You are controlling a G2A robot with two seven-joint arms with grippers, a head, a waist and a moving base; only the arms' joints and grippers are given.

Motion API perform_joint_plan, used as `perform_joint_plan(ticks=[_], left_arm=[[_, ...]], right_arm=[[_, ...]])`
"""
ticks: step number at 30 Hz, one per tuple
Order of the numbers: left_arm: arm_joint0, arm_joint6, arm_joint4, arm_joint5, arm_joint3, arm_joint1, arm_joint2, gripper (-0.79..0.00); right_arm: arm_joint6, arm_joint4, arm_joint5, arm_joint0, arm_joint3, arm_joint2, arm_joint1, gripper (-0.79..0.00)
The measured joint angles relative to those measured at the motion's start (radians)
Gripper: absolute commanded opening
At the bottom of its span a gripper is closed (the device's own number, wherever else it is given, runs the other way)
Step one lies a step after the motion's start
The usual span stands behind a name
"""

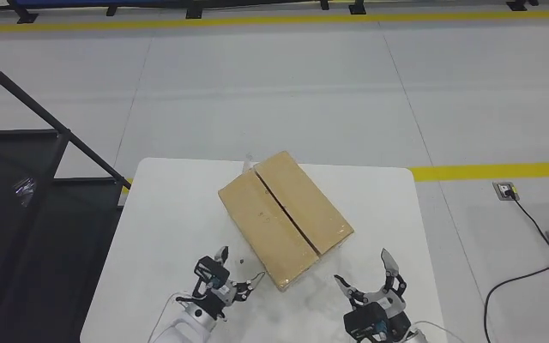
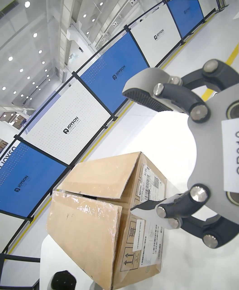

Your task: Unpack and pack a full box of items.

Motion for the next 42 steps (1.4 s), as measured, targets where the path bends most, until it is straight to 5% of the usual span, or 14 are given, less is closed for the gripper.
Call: perform_joint_plan(ticks=[10, 23, 32, 42], left_arm=[[0.070, 0.097, -0.345, 0.131, -0.005, 0.002, -0.273, 0.000], [0.063, 0.090, -0.419, 0.144, 0.033, -0.002, -0.311, 0.000], [0.063, 0.090, -0.419, 0.144, 0.033, -0.002, -0.311, 0.000], [0.063, 0.090, -0.419, 0.144, 0.033, -0.002, -0.311, 0.000]], right_arm=[[0.189, -0.261, 0.004, 0.146, -0.021, -0.301, -0.041, 0.000], [0.577, -0.616, -0.090, 0.400, 0.149, -0.617, -0.135, 0.000], [0.714, -0.715, -0.062, 0.383, 0.185, -0.622, -0.158, 0.000], [0.624, -0.608, -0.058, 0.273, 0.131, -0.462, -0.134, 0.000]])
